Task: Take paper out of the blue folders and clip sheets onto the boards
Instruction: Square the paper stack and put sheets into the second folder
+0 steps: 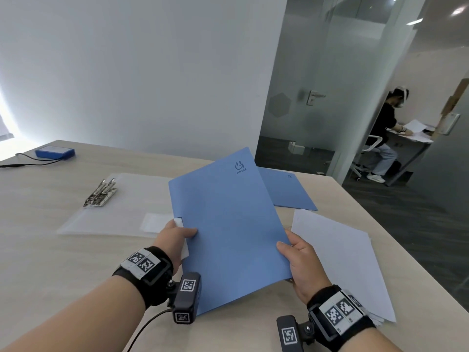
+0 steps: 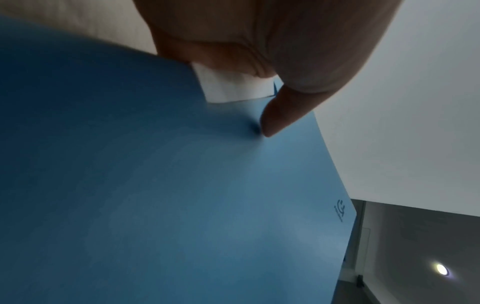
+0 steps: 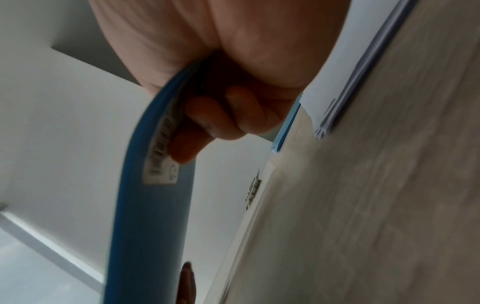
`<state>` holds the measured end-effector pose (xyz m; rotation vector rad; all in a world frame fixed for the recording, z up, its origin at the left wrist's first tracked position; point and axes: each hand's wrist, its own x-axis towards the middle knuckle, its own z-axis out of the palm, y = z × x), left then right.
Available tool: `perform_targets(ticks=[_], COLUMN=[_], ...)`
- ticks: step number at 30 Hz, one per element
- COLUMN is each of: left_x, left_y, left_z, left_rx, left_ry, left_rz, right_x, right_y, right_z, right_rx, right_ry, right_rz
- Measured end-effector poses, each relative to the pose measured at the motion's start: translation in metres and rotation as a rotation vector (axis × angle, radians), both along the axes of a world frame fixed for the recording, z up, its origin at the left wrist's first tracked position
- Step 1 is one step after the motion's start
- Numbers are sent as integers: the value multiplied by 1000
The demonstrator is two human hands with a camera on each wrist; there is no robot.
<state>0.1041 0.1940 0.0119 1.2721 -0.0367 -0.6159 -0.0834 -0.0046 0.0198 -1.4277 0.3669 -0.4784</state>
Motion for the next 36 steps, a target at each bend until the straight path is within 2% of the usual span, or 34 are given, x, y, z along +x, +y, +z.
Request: perform_targets(ticks=[5,8,11,16,23,26,31,36], left_x=[1,6,8,6,1,-2,-3,-3], left_y=[-11,-19,-27,-45,-71,-82,-95,-96], left_z=[4,4,1,-1,-5,-11,-21,-32], left_rx=[-70,-146,-218,-327,-171,-173,-189,-203], left_ry=[-59,-48,-20,13,33,66,54,-29], left_rz=[80,136,140,51,-202,-294,-346,-362], right_x=[1,2,5,19,51,74,121,161], right_y=[-9,-23,-25,-25,-75,-111,-178,-218], right_z=[-1,-9,-10,-12,-2,4,7,-1], right_rx=[-33,64,161,191,313,383,396,423], right_ry=[135,176,140,154,-7,-44,72,181], right_rz=[-88,-201,-192,-197,-480,-573,-717,-738])
